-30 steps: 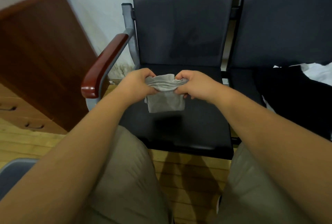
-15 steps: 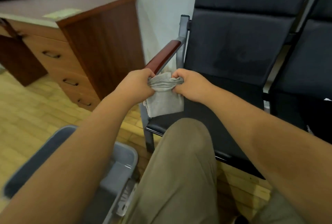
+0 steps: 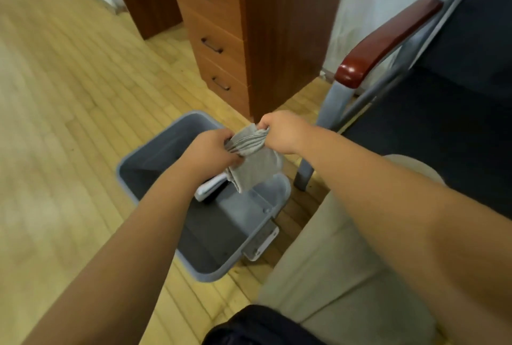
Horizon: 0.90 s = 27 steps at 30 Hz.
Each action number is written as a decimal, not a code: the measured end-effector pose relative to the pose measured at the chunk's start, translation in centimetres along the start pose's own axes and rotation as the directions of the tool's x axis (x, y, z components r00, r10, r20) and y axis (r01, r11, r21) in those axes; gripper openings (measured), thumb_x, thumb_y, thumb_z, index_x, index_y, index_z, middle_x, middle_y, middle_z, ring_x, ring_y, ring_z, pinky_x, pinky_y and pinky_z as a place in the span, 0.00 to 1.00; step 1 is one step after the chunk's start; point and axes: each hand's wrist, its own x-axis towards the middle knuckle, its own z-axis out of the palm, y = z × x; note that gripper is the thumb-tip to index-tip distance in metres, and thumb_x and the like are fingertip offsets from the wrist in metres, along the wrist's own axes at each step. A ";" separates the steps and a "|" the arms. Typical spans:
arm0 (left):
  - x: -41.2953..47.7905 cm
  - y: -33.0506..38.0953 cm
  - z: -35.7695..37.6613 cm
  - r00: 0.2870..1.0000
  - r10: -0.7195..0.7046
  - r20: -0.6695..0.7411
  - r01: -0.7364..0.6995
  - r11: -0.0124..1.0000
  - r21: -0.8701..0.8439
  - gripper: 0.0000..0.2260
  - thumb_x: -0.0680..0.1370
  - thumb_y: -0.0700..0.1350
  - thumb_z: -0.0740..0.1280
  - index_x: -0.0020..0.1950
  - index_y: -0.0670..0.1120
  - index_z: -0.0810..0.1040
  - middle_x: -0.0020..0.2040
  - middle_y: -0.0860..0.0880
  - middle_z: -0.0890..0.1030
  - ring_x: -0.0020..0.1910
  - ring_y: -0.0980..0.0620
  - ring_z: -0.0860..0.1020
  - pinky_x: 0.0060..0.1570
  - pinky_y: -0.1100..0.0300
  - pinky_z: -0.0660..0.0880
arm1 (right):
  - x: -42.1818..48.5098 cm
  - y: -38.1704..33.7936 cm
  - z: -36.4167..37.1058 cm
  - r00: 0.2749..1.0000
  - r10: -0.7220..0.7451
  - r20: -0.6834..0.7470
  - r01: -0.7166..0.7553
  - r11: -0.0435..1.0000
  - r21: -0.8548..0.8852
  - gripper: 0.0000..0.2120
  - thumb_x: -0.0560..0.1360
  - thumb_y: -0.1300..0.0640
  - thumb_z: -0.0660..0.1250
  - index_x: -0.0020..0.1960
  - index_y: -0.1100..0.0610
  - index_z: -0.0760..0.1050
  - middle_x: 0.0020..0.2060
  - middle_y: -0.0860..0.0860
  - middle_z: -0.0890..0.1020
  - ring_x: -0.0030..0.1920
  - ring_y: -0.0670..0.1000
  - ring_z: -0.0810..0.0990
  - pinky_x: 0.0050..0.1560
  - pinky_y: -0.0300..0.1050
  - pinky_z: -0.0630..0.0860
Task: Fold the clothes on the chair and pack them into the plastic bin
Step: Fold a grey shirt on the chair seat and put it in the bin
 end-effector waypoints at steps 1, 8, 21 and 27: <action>-0.2 -1.4 0.5 1.000 -0.029 -0.003 0.029 0.999 -0.018 0.06 0.75 0.45 0.75 0.46 0.47 0.78 0.39 0.47 0.81 0.38 0.50 0.77 0.35 0.56 0.69 | 0.8 -0.6 1.2 1.000 0.008 0.023 -0.008 1.000 0.003 0.17 0.79 0.66 0.63 0.62 0.54 0.83 0.56 0.54 0.84 0.55 0.56 0.81 0.49 0.47 0.77; -0.9 -9.4 4.9 0.988 -0.147 0.048 0.151 0.984 -0.093 0.06 0.76 0.46 0.75 0.47 0.49 0.79 0.41 0.49 0.81 0.39 0.51 0.79 0.34 0.58 0.69 | 3.4 -1.5 8.2 0.972 -0.011 0.235 0.025 0.998 -0.058 0.18 0.82 0.64 0.61 0.68 0.52 0.80 0.61 0.53 0.82 0.58 0.55 0.79 0.54 0.47 0.76; 2.1 -14.5 5.8 0.973 -0.219 0.072 0.229 0.956 -0.182 0.05 0.77 0.45 0.75 0.49 0.52 0.80 0.41 0.50 0.83 0.40 0.53 0.81 0.38 0.57 0.73 | 7.7 -1.9 11.2 0.945 0.000 0.328 0.026 0.997 -0.075 0.24 0.81 0.64 0.58 0.74 0.49 0.74 0.65 0.56 0.78 0.55 0.57 0.77 0.59 0.55 0.79; 3.3 -15.3 5.2 0.967 -0.241 0.078 0.252 0.942 -0.223 0.06 0.76 0.45 0.75 0.49 0.53 0.81 0.42 0.50 0.84 0.42 0.51 0.83 0.48 0.46 0.83 | 8.7 -1.9 11.7 0.966 0.031 0.258 -0.032 0.999 0.002 0.23 0.78 0.64 0.59 0.68 0.46 0.77 0.59 0.53 0.80 0.54 0.58 0.79 0.57 0.57 0.81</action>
